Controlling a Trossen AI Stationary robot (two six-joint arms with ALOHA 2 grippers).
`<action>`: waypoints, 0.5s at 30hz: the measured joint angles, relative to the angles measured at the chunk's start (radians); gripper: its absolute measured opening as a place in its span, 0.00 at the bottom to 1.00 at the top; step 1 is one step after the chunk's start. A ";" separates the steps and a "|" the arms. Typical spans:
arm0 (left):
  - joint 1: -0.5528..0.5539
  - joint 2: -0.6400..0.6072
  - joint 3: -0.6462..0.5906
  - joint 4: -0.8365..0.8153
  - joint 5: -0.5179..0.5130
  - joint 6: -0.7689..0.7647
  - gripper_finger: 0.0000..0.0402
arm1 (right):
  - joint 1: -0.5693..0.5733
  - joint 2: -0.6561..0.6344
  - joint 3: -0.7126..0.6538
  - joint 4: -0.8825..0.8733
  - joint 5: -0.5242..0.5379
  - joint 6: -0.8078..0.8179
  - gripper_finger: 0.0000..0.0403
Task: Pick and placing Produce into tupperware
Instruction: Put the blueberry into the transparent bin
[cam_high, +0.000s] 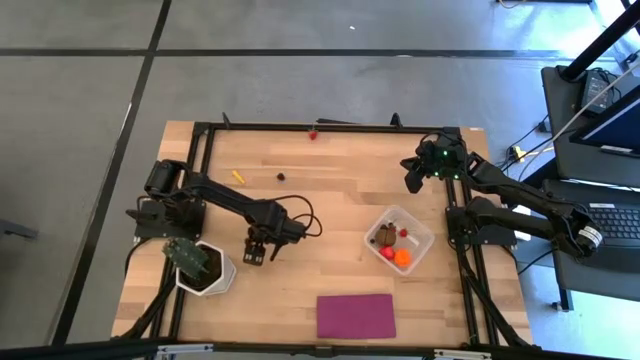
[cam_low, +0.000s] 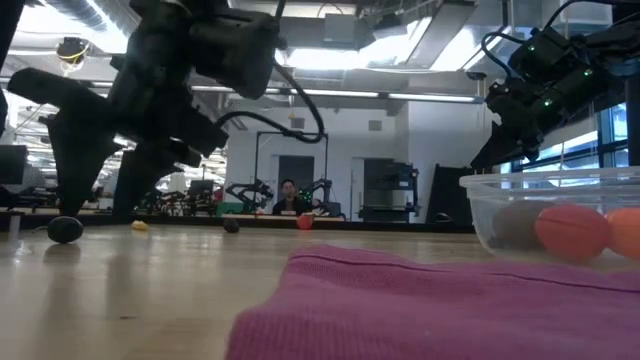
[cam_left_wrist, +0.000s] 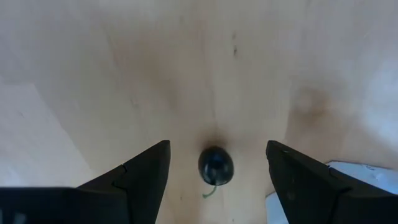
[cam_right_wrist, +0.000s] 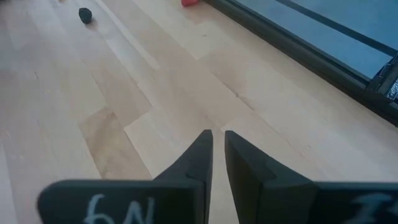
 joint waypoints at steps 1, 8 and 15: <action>0.000 0.000 -0.007 0.001 0.000 -0.005 0.64 | 0.000 0.000 0.000 0.000 0.000 -0.001 0.11; 0.000 0.000 -0.018 0.000 0.000 -0.019 0.64 | 0.000 0.000 0.000 0.000 0.000 -0.001 0.11; 0.000 0.000 -0.018 0.000 0.000 -0.022 0.64 | 0.000 0.000 0.000 0.000 0.000 -0.005 0.11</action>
